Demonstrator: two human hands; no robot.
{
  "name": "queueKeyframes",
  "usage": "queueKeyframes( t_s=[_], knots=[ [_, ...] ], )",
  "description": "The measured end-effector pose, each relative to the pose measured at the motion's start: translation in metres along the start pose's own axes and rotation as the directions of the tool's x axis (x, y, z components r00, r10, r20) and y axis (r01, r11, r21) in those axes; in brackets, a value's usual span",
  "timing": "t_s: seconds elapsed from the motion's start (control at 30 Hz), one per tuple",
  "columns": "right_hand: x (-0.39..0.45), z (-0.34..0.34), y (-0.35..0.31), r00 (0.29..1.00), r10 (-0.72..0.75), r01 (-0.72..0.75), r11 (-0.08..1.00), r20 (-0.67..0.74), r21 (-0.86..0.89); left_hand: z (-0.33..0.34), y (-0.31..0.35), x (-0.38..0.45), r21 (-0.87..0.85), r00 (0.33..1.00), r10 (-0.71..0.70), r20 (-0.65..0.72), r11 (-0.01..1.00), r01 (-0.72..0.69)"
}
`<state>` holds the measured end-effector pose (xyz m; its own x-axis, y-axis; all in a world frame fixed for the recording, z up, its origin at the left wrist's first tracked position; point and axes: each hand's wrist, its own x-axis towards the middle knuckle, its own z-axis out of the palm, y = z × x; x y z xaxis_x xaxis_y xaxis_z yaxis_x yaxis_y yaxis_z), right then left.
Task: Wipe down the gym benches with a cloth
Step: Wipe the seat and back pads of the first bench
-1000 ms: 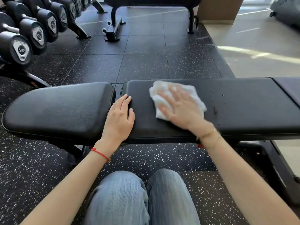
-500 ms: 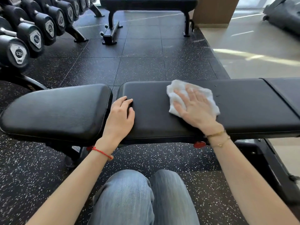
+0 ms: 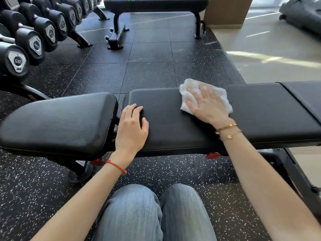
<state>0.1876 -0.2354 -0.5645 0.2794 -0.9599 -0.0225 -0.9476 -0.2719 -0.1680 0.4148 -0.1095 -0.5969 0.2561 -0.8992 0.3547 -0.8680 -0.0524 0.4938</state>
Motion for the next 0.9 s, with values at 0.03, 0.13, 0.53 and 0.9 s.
queueKeyframes(
  t_s=[0.03,0.13,0.53,0.9],
  knots=[
    [0.001,0.003,-0.013,0.999,-0.036,0.036,0.999,0.011,0.006,0.0,0.0,0.0,-0.002,1.0,-0.001,-0.002,1.0,0.001],
    [-0.03,0.014,-0.04,0.977,-0.212,0.211,0.977,0.001,0.005,-0.001,-0.001,-0.001,-0.018,1.0,-0.006,-0.003,1.0,0.006],
    [0.008,-0.008,0.017,0.999,0.034,-0.034,0.999,-0.013,0.031,0.002,0.0,-0.001,0.0,1.0,-0.009,-0.02,1.0,0.009],
    [-0.067,0.007,0.008,0.957,-0.289,0.289,0.956,-0.009,0.047,0.001,0.0,-0.002,0.006,1.0,-0.009,-0.028,1.0,0.009]
  ],
)
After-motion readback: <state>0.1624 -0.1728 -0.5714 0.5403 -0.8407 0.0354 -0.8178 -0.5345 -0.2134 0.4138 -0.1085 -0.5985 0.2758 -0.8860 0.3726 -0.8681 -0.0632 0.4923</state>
